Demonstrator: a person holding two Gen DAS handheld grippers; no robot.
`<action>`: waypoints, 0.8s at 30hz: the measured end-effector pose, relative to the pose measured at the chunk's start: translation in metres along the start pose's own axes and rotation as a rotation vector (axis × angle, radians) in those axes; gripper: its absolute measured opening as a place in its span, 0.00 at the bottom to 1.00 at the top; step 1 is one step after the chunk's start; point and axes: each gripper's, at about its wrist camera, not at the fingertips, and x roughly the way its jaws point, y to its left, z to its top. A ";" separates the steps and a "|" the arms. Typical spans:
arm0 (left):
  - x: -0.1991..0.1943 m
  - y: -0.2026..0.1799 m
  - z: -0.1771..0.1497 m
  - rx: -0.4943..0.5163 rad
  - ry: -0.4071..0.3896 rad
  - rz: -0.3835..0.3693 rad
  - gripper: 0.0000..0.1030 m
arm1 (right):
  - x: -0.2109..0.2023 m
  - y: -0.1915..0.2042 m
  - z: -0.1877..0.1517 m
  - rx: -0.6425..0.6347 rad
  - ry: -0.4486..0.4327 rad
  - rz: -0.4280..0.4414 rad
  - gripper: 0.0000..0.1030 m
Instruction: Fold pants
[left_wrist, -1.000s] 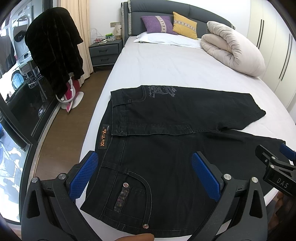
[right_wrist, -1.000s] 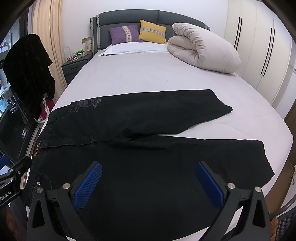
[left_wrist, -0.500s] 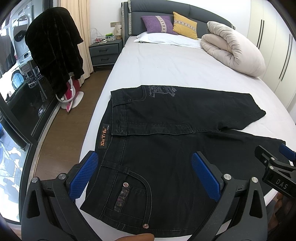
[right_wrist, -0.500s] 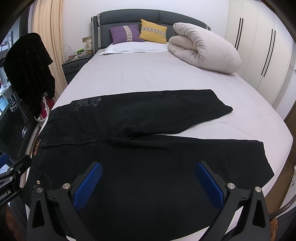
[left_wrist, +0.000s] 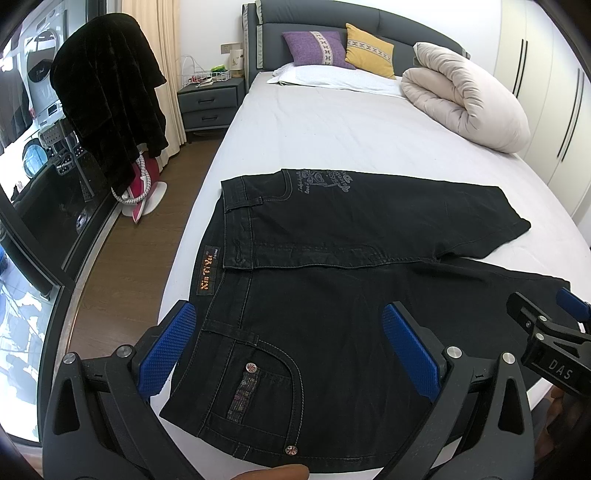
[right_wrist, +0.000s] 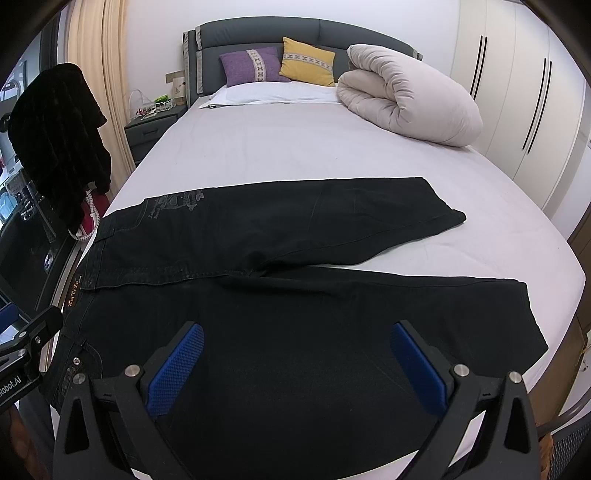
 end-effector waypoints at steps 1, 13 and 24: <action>0.000 0.000 0.000 -0.001 0.000 0.000 1.00 | 0.000 0.000 0.000 -0.001 0.000 -0.001 1.00; 0.000 0.000 0.000 0.000 0.000 0.000 1.00 | 0.001 0.001 -0.001 -0.007 0.000 -0.003 1.00; 0.000 0.000 0.000 -0.001 0.001 0.000 1.00 | 0.001 0.002 -0.002 -0.008 0.002 -0.003 1.00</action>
